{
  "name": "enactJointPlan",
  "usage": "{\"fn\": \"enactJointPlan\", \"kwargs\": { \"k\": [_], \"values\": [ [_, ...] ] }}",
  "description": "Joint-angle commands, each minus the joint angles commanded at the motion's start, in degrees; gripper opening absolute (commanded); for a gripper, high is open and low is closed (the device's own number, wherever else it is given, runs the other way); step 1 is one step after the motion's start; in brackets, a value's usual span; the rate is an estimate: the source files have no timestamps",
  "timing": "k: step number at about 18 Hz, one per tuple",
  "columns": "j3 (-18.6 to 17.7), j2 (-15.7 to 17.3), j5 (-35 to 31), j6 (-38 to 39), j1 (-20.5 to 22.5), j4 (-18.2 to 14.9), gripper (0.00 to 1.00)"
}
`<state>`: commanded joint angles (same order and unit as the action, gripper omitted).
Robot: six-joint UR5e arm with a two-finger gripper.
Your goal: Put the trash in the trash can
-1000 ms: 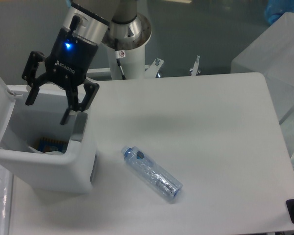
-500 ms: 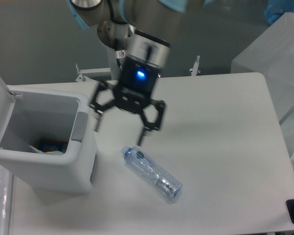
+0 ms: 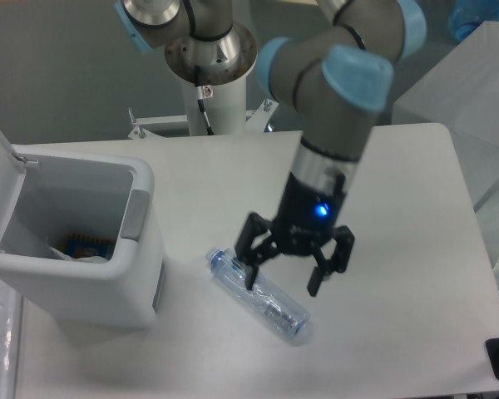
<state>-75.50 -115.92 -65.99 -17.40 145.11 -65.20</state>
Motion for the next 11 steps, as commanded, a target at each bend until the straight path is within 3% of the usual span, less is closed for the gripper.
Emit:
{"fn": "enactJointPlan", "kwargs": {
  "k": [3, 7, 11],
  "values": [
    [3.1, -2.7, -4.4, 0.0, -0.4, -5.7, 1.00],
    [9.8, -7.6, -9.5, 0.1, -2.4, -16.4, 1.00],
    [10.2, -9.4, -12.4, 1.4, -3.2, -19.7, 1.00]
  ]
}}
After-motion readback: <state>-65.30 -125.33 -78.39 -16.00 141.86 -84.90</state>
